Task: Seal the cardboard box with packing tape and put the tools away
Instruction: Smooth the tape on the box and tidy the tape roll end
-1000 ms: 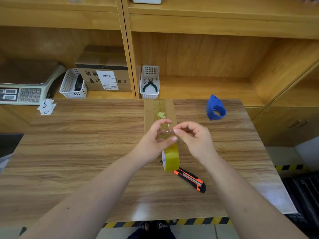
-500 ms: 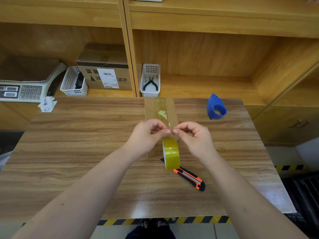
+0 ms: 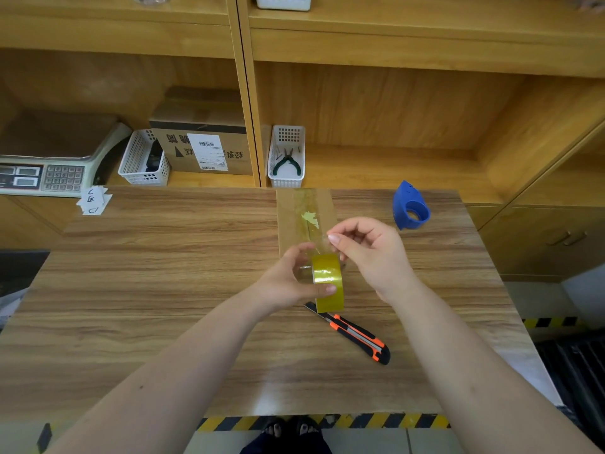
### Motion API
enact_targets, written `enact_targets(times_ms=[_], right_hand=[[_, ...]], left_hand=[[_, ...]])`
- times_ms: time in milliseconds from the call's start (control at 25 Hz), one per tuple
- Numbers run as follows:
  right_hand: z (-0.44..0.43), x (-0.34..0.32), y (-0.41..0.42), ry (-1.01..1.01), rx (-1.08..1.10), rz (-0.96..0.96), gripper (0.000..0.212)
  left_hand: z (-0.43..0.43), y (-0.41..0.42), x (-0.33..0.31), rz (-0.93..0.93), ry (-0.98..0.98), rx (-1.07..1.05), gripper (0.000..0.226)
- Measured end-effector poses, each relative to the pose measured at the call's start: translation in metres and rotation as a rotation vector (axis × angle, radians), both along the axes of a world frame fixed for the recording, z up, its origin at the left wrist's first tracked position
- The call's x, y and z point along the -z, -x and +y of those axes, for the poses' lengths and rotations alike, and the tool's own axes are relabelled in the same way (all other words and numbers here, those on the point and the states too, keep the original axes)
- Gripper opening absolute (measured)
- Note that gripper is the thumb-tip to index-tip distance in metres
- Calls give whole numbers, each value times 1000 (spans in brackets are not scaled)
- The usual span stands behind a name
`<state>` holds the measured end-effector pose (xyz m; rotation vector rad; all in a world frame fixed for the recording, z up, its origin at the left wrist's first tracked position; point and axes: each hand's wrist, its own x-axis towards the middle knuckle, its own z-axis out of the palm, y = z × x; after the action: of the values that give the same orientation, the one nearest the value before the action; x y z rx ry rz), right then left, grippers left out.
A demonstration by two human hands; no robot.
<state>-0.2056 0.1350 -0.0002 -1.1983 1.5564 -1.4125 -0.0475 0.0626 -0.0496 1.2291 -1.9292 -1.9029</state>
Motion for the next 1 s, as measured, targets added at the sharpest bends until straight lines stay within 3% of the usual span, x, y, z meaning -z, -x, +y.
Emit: enact_targets(times_ms=[280, 560, 800, 1000], right_hand=[[-8, -19, 7, 60, -13, 22, 16], [-20, -21, 17, 53, 175, -55, 11], [-24, -18, 23, -137, 290, 6, 5], [-25, -13, 18, -256, 240, 129, 9]], left_hand=[[-5, -1, -7, 71, -33, 23, 80], [9, -3, -11, 194, -124, 13, 85], [13, -3, -17, 202, 58, -22, 114], [13, -5, -30, 181, 202, 45, 114]])
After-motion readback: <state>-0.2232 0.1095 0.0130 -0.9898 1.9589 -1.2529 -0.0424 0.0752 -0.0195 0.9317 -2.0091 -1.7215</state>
